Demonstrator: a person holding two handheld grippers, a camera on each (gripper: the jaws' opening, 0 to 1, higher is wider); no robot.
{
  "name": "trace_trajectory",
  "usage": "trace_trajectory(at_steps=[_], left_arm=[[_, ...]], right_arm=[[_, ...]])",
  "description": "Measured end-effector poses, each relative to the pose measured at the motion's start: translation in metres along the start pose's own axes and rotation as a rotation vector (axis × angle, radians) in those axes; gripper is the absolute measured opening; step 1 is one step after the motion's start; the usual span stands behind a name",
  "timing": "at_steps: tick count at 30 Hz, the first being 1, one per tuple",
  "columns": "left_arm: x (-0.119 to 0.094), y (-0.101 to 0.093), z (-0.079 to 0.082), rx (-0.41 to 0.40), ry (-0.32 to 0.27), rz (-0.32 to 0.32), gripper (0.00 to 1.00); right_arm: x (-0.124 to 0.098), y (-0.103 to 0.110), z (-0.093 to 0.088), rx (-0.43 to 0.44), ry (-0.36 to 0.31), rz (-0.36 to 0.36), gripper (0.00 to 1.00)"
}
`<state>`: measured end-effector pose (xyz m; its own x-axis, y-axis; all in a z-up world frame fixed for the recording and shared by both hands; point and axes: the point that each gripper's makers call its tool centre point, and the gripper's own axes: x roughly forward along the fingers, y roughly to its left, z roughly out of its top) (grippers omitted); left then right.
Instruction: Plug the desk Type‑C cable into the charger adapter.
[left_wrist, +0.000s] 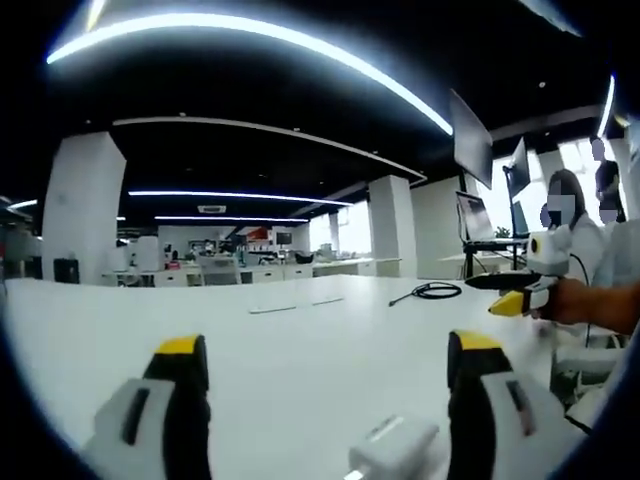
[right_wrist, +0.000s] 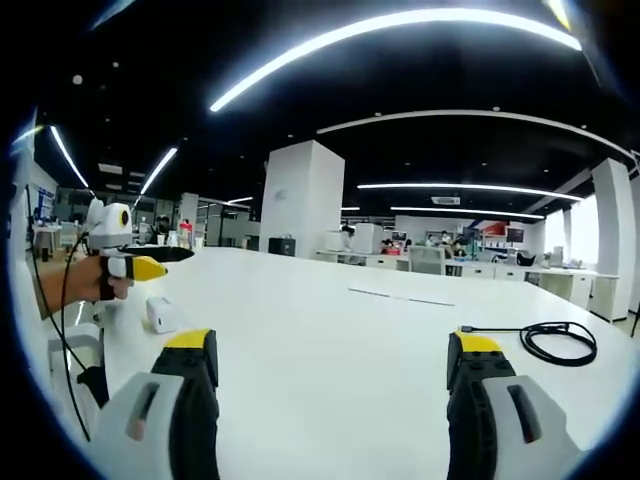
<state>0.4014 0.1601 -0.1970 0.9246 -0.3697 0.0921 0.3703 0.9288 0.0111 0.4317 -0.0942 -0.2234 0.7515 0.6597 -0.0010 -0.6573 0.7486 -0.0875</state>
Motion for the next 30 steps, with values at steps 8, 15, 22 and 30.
trace_trajectory(at_steps=[8,15,22,30], left_arm=[[-0.002,0.004,-0.003,-0.016,0.009,0.016,1.00],[-0.002,0.006,-0.004,0.016,0.014,0.029,1.00],[-0.001,0.006,-0.009,-0.002,0.022,0.020,1.00],[-0.002,0.009,-0.011,0.002,0.025,0.033,0.98]], right_arm=[[-0.001,-0.003,-0.002,-0.001,0.005,-0.003,0.96],[-0.005,-0.016,-0.003,-0.012,0.016,-0.004,0.95],[-0.012,-0.046,-0.004,-0.041,0.049,-0.044,0.93],[-0.007,-0.077,-0.016,-0.119,0.126,-0.059,0.75]])
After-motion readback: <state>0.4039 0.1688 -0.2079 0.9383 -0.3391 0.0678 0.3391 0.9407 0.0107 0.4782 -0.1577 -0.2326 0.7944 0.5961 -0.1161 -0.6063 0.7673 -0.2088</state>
